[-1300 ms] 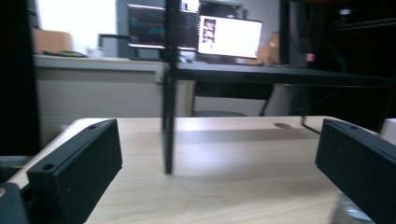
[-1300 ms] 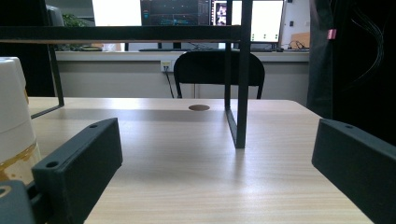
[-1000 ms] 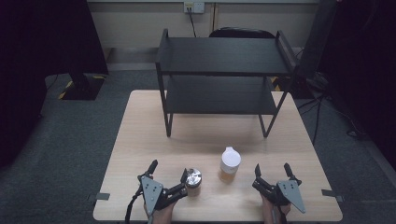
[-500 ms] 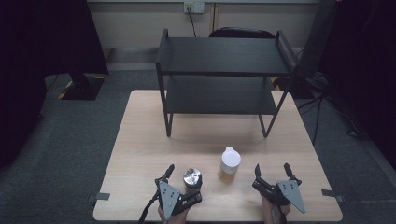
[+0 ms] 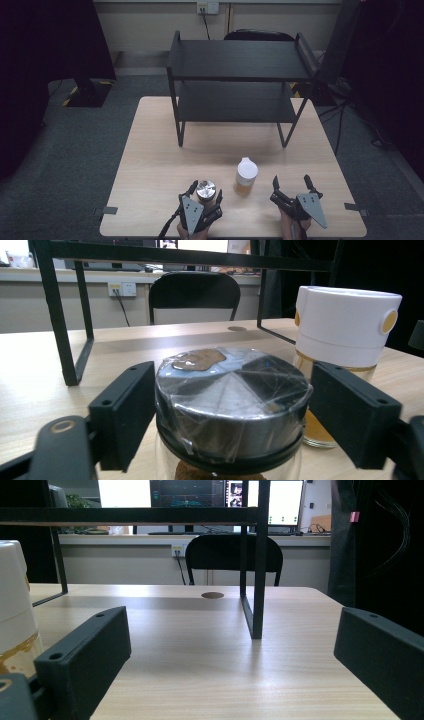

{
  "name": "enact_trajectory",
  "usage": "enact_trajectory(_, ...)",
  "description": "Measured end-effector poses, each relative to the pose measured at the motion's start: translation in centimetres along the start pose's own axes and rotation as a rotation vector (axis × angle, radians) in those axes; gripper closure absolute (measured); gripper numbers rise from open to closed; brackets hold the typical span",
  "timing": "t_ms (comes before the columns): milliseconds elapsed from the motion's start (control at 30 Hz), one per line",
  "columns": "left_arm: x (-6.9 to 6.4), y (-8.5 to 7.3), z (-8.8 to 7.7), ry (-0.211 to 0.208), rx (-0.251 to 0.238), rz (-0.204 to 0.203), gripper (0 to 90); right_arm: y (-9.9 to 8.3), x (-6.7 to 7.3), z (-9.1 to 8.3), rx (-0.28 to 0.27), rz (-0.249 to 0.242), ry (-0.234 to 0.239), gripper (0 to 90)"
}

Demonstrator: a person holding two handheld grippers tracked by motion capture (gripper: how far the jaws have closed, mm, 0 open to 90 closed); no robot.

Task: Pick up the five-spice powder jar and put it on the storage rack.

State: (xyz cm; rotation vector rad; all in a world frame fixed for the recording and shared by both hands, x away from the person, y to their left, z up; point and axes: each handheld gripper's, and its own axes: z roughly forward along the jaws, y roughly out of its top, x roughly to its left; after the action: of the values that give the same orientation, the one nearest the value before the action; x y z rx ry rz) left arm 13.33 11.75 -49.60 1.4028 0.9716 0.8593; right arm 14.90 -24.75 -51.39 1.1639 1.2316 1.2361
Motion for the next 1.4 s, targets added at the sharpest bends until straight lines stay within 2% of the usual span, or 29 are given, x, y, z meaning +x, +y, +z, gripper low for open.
enact_trajectory(100,0.26,0.03,-0.03,-0.006,0.003,-0.012,24.0,-0.01,0.0,0.0,0.0,-0.001,0.0,0.2)
enact_trajectory(367,0.3,-0.16,0.01,-0.005,-0.004,0.001,34.0,0.0,0.01,0.0,0.0,-0.001,0.0,0.2)
enact_trajectory(567,0.12,-0.16,-0.01,0.001,-0.005,0.017,35.1,-0.01,0.01,-0.01,-0.001,-0.001,0.0,0.2)
enact_trajectory(900,0.03,-0.18,-0.03,0.004,-0.005,0.018,35.3,-0.01,0.0,-0.01,-0.001,-0.001,0.0,0.2)
enact_trajectory(1200,0.23,-0.09,-0.14,-0.008,-0.002,0.019,35.3,-0.02,0.0,-0.01,-0.001,0.0,0.0,0.2)
enact_trajectory(1300,0.76,0.11,-0.08,-0.034,0.002,0.019,35.3,-0.03,-0.01,-0.01,-0.002,0.0,0.0,0.2)
enact_trajectory(1400,0.82,0.25,-0.08,-0.037,-0.001,0.027,35.3,-0.03,-0.01,-0.01,-0.002,0.0,0.0,0.2)
